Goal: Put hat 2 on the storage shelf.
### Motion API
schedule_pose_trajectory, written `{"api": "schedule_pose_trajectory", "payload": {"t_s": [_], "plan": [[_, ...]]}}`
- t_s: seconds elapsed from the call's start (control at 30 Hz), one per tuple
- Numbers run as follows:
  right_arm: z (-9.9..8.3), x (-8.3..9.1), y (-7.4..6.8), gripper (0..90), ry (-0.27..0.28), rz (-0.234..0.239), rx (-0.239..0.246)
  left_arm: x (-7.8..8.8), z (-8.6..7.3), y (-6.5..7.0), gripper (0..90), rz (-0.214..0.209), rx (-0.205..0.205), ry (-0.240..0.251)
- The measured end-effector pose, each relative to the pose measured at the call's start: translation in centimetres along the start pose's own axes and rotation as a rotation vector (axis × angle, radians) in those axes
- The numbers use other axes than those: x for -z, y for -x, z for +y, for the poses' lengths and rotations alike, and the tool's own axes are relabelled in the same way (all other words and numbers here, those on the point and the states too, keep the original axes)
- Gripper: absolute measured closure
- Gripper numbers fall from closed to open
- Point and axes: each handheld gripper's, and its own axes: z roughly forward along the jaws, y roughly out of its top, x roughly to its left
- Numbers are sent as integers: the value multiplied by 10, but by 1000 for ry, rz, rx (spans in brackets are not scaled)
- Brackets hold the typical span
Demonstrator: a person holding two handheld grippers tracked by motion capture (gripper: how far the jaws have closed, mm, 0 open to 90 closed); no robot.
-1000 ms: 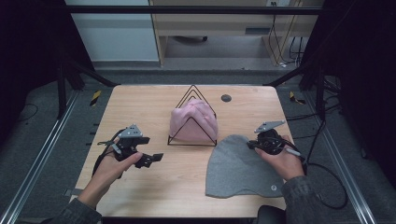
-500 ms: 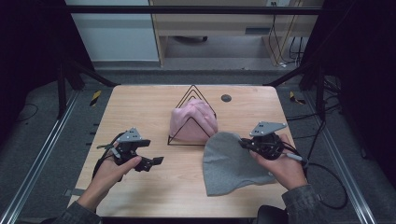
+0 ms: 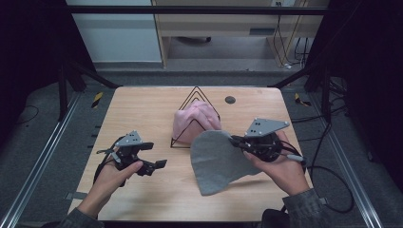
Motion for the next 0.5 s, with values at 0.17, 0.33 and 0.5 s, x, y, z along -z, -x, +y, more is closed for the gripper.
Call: {"api": "schedule_pose_trajectory", "payload": {"t_s": [0.17, 0.33, 0.5], "plan": [[20, -1, -10, 863, 28, 18, 34, -5, 1, 9, 90, -39, -29, -8], [33, -7, -15, 864, 34, 36, 55, -7, -2, 13, 91, -54, -36, -12], [44, -9, -20, 864, 50, 56, 76, -11, -4, 13, 95, -59, -39, -20]]}}
